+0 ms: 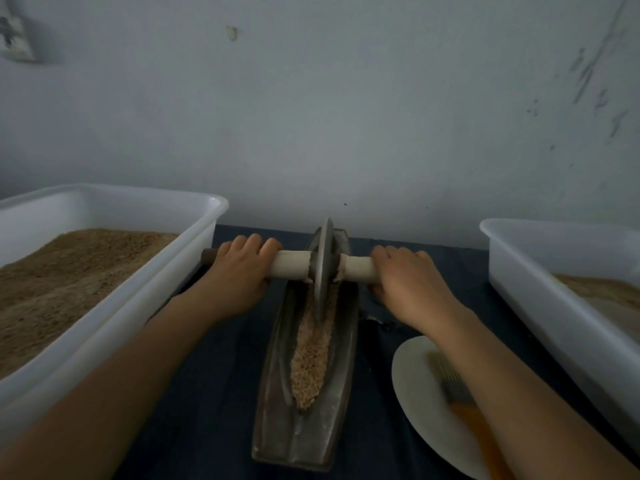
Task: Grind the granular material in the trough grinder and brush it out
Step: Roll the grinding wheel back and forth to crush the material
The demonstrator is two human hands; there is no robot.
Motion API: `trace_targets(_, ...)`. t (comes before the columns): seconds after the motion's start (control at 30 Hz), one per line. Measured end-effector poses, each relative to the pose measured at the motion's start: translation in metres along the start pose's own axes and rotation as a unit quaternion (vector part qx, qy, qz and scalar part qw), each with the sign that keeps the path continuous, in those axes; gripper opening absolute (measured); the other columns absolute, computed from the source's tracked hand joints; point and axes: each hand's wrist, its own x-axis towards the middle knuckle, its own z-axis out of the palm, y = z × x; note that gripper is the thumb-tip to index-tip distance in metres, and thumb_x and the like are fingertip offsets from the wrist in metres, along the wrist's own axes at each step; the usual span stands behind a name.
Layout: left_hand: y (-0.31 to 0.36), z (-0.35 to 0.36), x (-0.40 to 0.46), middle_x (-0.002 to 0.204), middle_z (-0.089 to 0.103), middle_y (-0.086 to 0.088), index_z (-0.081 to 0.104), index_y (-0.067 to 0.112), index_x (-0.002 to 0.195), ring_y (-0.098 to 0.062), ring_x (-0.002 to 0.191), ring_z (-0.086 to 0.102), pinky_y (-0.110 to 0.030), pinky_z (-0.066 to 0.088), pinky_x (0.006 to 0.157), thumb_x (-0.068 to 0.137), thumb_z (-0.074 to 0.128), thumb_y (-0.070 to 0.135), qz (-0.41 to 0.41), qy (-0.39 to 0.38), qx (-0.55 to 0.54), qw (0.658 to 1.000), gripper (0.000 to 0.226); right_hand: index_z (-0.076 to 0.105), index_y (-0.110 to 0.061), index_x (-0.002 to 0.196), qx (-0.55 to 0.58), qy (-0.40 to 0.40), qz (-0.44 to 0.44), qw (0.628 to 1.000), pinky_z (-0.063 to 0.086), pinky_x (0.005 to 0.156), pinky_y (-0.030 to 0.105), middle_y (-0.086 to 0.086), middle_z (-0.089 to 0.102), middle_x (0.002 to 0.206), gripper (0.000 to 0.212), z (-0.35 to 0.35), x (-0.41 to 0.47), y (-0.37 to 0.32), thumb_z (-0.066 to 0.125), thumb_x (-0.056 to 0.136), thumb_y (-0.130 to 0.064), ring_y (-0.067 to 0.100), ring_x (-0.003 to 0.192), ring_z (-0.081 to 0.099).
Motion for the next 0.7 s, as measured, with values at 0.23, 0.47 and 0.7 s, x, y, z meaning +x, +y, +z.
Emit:
trace_targets(0.23,0.001,-0.039,-0.015,0.120,0.046,0.005,0.033,0.029,0.127,-0.011,0.107,0.046,-0.026,0.037,0.093,0.091,0.054,0.033,0.048,-0.179,-0.020,0.982,0.042,0.039,-0.017,0.097,0.101,-0.216,-0.022,0.971,0.026,0.051,0.023,0.000,0.050,0.092,0.018,-0.037,-0.014,-0.003,0.053,0.091,-0.026,0.016,0.077,0.045)
trace_targets(0.47,0.008,-0.080,-0.027,0.106,0.046,0.006,0.029,0.030,0.113,-0.010,0.095,0.050,-0.024,0.040,0.083,0.094,0.051,0.026,0.033,-0.397,-0.065,0.915,0.030,0.054,-0.010,0.105,0.136,-0.332,-0.061,0.931,0.033,0.055,0.024,0.001,0.053,0.090,0.026,-0.069,-0.028,-0.009,0.057,0.089,-0.030,0.013,0.077,0.049)
trace_targets(0.7,0.005,-0.041,-0.012,0.122,0.044,0.000,0.031,0.023,0.125,-0.018,0.110,0.045,-0.032,0.037,0.095,0.093,0.052,0.027,0.021,-0.224,0.008,0.974,0.038,0.039,-0.018,0.093,0.121,-0.232,-0.017,0.965,0.027,0.051,0.023,-0.003,0.047,0.084,0.020,-0.040,-0.013,-0.002,0.055,0.090,-0.030,0.012,0.071,0.044)
